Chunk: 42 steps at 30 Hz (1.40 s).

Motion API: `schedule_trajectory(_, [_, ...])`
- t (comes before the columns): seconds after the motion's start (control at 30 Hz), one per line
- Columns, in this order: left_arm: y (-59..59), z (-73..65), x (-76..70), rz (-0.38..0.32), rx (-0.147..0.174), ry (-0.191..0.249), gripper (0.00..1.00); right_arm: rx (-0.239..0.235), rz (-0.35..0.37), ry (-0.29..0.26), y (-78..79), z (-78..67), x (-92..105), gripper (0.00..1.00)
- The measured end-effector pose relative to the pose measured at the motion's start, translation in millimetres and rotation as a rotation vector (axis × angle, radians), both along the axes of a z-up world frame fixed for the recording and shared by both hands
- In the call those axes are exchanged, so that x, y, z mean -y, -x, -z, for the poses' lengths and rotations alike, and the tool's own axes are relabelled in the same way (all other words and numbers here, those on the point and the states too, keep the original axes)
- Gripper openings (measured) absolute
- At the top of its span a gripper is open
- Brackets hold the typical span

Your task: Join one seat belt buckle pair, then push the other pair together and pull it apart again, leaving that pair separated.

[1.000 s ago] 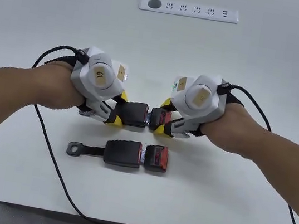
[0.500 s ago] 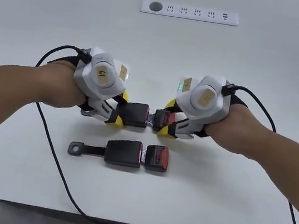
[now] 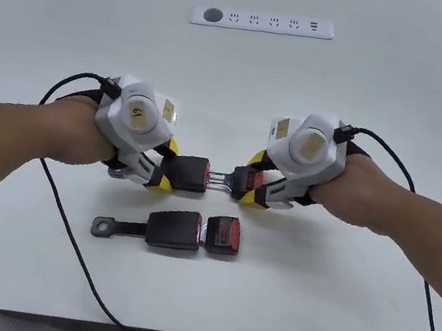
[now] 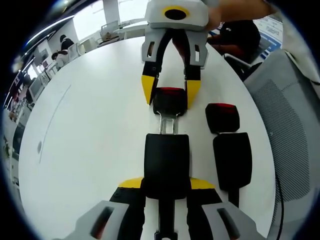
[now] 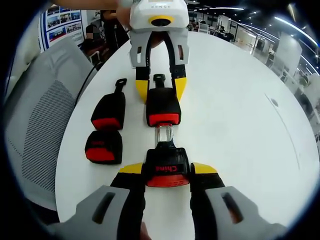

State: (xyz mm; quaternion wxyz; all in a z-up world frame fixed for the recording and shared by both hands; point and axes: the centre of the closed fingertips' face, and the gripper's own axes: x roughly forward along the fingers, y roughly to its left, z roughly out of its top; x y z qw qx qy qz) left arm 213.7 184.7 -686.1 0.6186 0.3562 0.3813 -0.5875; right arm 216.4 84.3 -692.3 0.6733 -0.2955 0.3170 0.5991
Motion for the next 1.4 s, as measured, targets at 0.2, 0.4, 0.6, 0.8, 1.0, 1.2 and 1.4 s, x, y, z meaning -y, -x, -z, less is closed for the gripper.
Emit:
schedule_trajectory(0.2, [1.1, -1.1, 1.1, 0.001, 0.002, -0.012, 0.32, -0.003, 0.031, 0.023, 5.3, -0.3, 31.3, 0.32])
schedule_trajectory(0.4, [2.9, -2.2, 2.8, 0.009, 0.004, -0.042, 0.32, -0.006, 0.065, 0.056, 7.6, -2.9, 66.5, 0.33])
schedule_trajectory(0.6, [2.2, -1.4, 1.7, 0.009, 0.005, -0.052, 0.32, -0.018, 0.063, 0.09, 3.3, 2.2, 100.8, 0.33])
schedule_trajectory(0.8, [1.6, -0.6, 0.9, 0.006, 0.004, -0.057, 0.32, -0.023, 0.055, 0.126, 2.5, 2.3, 123.8, 0.33])
schedule_trajectory(1.0, [-2.2, 2.7, -1.6, 0.006, 0.004, -0.064, 0.33, -0.031, 0.053, 0.149, 2.8, 2.2, 131.1, 0.34])
schedule_trajectory(1.2, [-5.9, 5.0, -3.7, 0.017, 0.013, -0.074, 0.33, -0.021, 0.055, 0.159, 3.7, 2.0, 131.3, 0.35])
schedule_trajectory(1.4, [-8.0, 2.5, -4.4, -0.015, 0.045, -0.042, 0.36, 0.007, 0.121, 0.163, -1.4, -0.8, 137.5, 0.43])
